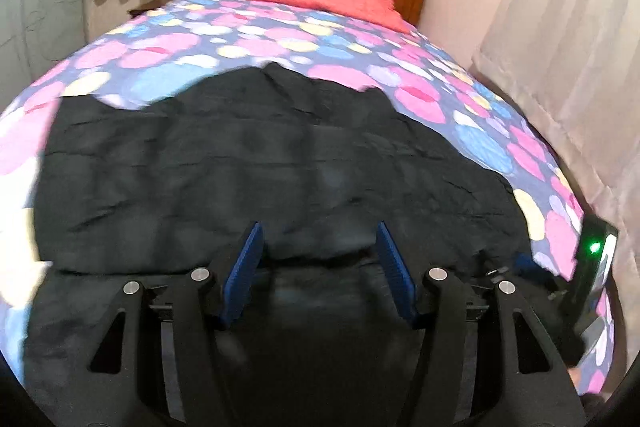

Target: Fold large clothes

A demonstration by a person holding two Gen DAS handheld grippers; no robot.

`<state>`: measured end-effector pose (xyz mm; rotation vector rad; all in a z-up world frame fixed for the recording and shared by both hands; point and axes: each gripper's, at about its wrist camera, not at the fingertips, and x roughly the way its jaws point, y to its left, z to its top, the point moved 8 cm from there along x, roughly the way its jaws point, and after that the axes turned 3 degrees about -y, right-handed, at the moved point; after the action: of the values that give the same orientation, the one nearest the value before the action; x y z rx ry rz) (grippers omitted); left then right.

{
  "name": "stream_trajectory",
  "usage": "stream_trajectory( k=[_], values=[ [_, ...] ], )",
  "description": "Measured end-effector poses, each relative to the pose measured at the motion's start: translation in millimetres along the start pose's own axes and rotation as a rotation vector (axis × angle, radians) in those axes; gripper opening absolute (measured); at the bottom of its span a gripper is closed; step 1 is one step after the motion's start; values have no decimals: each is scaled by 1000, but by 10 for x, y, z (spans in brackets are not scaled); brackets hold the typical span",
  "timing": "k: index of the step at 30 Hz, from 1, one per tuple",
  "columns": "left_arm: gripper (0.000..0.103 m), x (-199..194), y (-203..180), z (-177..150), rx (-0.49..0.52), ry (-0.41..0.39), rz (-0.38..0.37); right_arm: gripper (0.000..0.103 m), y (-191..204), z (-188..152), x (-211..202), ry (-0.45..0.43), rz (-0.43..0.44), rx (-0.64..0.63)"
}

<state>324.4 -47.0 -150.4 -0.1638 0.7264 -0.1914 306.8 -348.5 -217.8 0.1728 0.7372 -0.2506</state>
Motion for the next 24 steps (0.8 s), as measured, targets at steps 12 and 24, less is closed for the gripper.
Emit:
stream_trajectory(
  k=[12,24],
  values=[
    [59,-413,1755,-4,-171,-48,297,84,1504,487,-170,-30,242,-103],
    [60,-293,2002,108,-198,-42,283,17,1973,437,31,52,296,-115]
  ],
)
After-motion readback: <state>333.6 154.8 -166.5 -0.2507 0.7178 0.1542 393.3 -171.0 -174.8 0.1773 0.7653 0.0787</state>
